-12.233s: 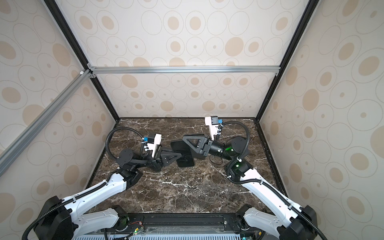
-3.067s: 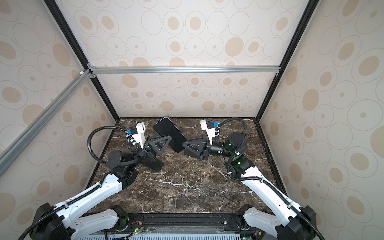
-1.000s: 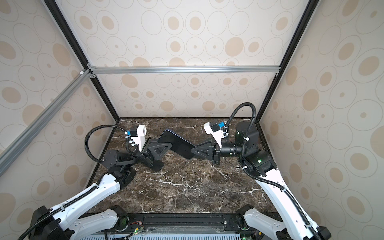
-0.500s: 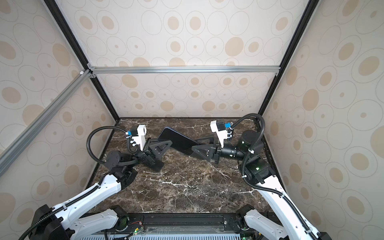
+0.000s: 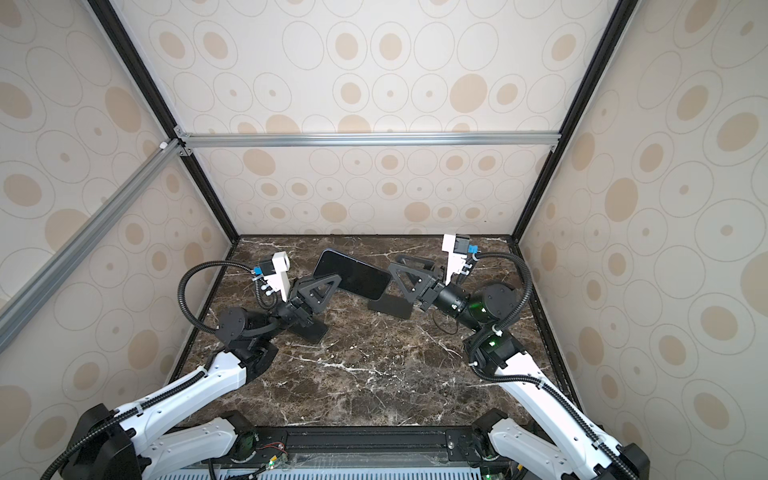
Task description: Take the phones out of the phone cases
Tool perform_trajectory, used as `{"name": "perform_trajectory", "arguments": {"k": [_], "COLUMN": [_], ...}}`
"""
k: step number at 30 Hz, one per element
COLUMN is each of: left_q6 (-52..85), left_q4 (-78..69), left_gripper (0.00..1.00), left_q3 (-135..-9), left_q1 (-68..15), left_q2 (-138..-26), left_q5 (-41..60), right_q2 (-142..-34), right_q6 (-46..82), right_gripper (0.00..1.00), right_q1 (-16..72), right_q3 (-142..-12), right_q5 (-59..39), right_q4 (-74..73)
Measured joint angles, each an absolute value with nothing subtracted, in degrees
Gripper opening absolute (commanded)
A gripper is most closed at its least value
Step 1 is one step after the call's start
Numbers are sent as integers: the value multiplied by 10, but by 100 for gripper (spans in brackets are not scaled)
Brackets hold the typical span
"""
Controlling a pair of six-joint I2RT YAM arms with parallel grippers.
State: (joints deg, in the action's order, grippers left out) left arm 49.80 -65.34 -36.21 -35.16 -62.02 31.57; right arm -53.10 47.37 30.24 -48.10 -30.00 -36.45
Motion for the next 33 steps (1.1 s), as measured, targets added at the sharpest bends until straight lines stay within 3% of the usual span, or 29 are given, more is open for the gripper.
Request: {"name": "perform_trajectory", "arguments": {"k": [3,19,33], "left_q6": [510,547,558], "left_q4": [-682,-802,-823], "left_gripper": [0,0,0], "left_q3": [-360,-356,-356], "left_q1": [-352,-354,-354], "left_q2": [-631,-652,-660], "left_q5": [314,347,359], "right_q2": [-538,-595,-606], "right_q6": [485,543,566], "right_gripper": [52,44,33], "right_q1": [306,308,324], "right_q3": [-481,-483,-494], "right_q5": [-298,-356,-377], "right_q4": [-387,-477,-523]}}
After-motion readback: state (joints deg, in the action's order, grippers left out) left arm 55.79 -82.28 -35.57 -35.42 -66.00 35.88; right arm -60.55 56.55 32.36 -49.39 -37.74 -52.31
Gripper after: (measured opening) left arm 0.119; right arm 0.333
